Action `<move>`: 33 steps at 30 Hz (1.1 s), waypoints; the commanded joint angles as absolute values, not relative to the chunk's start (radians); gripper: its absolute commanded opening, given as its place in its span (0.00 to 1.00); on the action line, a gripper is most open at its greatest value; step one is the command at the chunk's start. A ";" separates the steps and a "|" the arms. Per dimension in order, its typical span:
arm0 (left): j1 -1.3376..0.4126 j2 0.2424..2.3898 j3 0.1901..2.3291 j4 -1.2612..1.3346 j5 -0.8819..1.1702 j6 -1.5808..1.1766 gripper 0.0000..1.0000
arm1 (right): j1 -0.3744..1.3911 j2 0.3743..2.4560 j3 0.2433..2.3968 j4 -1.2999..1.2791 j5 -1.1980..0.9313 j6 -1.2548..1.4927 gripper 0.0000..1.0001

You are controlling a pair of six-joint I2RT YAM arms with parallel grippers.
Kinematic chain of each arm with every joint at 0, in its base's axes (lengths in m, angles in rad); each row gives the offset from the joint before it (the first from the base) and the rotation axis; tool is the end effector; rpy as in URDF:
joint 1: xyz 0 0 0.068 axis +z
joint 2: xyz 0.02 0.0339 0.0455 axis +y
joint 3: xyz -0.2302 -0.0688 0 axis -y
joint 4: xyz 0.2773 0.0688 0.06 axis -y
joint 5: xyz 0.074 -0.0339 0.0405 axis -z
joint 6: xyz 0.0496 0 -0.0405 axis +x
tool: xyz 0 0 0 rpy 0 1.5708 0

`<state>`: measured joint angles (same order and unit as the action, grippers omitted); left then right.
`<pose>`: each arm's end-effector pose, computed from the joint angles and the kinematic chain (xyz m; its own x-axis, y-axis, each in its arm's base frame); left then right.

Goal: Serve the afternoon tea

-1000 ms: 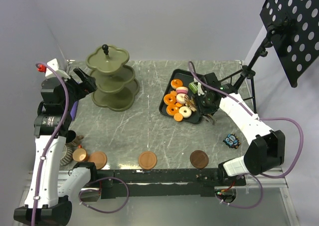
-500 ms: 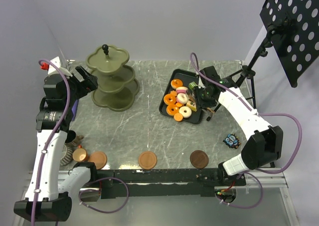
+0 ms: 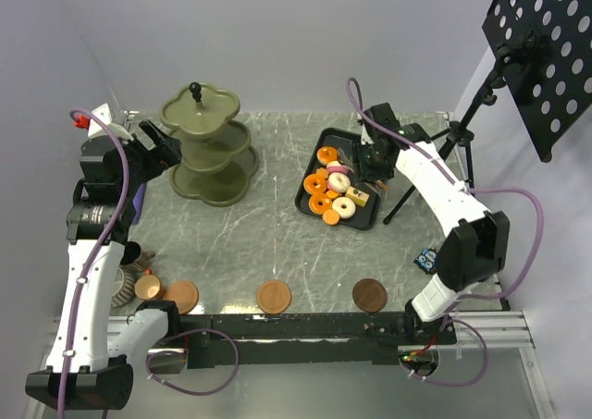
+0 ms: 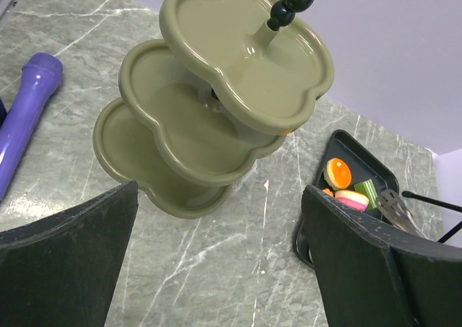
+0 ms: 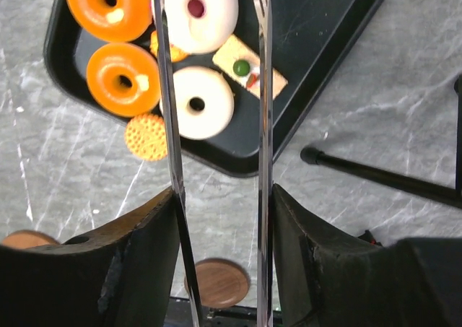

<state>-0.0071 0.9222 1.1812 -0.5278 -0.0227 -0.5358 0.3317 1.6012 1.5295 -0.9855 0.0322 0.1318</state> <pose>0.2528 -0.0007 0.3932 -0.2208 -0.5088 -0.8321 -0.1483 0.8607 -0.4870 0.3490 0.1185 0.2759 -0.8572 -0.1563 -0.4907 -0.1996 0.9792 0.0368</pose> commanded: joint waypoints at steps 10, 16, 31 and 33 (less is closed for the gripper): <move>-0.003 0.904 1.218 -0.492 -0.026 -0.551 1.00 | 0.341 1.739 1.641 -1.000 0.055 0.084 0.62; -0.003 0.899 1.210 -0.489 -0.032 -0.560 1.00 | 0.341 1.764 1.655 -0.983 0.028 0.084 0.62; -0.003 0.900 1.204 -0.480 -0.034 -0.587 1.00 | 0.345 1.815 1.695 -1.009 0.005 0.081 0.63; -0.003 0.902 1.206 -0.480 -0.037 -0.591 1.00 | 0.345 1.810 1.684 -1.006 0.005 0.084 0.62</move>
